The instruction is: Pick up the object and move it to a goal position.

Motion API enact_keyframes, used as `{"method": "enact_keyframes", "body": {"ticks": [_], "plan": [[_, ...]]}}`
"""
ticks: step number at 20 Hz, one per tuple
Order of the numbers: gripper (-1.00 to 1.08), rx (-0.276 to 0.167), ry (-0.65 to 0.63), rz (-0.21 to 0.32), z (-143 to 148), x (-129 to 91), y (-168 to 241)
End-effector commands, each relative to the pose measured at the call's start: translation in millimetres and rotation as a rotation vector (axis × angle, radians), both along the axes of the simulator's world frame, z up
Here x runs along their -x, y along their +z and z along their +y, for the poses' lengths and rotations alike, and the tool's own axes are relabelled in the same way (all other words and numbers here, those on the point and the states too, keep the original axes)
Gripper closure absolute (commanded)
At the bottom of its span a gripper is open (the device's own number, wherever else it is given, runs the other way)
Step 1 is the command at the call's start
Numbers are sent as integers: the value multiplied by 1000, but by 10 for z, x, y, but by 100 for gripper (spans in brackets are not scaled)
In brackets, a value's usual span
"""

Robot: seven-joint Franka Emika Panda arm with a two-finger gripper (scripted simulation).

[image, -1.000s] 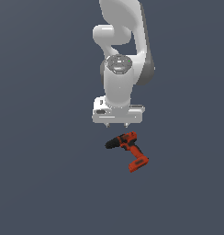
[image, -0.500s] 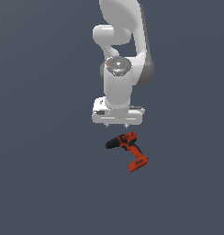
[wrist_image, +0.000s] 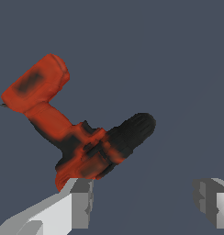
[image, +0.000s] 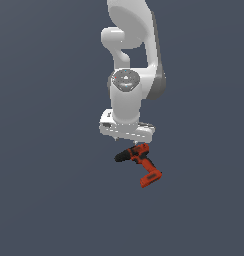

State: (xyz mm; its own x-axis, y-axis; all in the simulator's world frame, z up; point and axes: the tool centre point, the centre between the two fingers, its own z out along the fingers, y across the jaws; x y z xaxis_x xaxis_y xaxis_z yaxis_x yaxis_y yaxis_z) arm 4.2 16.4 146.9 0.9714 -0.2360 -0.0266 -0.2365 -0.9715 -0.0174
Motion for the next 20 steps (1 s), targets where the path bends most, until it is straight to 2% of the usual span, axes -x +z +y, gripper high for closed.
{"method": "enact_keyframes", "body": {"ticks": [1,20], "plan": [[-60,-1,-68,5,-20,-22,-60],[-60,15,-636,40,-206,-186,-571]]}}
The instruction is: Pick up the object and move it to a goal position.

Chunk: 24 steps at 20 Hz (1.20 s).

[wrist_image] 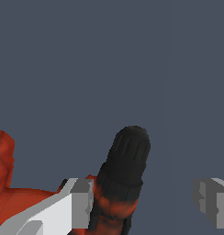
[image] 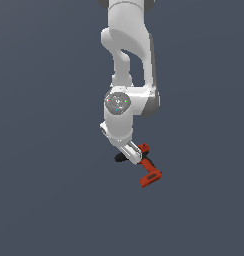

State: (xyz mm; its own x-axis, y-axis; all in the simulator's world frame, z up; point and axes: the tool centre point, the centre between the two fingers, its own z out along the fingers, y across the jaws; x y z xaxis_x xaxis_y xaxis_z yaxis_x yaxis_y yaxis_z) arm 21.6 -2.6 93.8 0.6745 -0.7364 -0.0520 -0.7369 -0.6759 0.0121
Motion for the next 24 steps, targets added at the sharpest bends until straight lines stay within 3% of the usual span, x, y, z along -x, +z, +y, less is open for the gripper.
{"method": "enact_keyframes", "body": {"ticks": [1,12,24], "plan": [[-60,4,-76,4,-27,-19,-68],[-60,22,-314,16,-114,-74,-285],[-60,27,-370,19,-133,-84,-355]]}}
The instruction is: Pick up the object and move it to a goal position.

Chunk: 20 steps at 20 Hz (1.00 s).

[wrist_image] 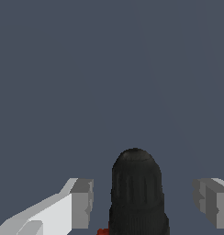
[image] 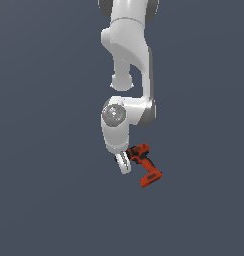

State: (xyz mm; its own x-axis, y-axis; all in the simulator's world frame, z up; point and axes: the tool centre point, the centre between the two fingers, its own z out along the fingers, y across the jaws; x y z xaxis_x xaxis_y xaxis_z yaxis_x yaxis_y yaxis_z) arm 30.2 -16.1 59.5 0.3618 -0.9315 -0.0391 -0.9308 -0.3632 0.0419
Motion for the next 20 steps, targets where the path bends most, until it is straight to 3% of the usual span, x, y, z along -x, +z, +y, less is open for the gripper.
{"method": "enact_keyframes", "body": {"ticks": [1,10,11,20], "plan": [[-60,0,-1,0,0,3,-33],[-60,0,-5,0,3,23,-297],[108,0,-5,0,3,23,-297],[108,0,-5,0,3,23,-297]]}}
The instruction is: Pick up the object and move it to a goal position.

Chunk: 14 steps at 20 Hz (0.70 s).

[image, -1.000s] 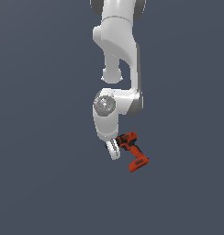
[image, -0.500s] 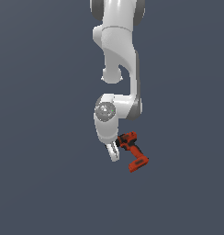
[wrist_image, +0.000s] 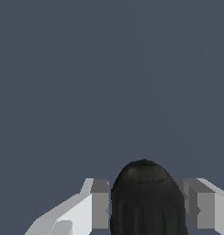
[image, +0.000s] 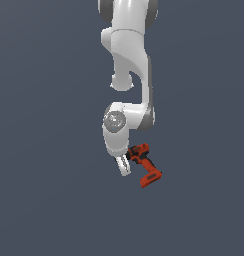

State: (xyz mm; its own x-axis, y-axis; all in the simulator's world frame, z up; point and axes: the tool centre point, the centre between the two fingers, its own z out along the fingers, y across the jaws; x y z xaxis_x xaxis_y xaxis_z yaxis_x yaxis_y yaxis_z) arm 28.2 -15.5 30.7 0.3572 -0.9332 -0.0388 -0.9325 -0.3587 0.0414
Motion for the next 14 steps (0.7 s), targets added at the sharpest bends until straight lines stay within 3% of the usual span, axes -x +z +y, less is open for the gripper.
{"method": "enact_keyframes", "body": {"ticks": [1,14], "plan": [[108,0,0,0,0,0,-1],[108,1,0,1,362,-274,253]]}}
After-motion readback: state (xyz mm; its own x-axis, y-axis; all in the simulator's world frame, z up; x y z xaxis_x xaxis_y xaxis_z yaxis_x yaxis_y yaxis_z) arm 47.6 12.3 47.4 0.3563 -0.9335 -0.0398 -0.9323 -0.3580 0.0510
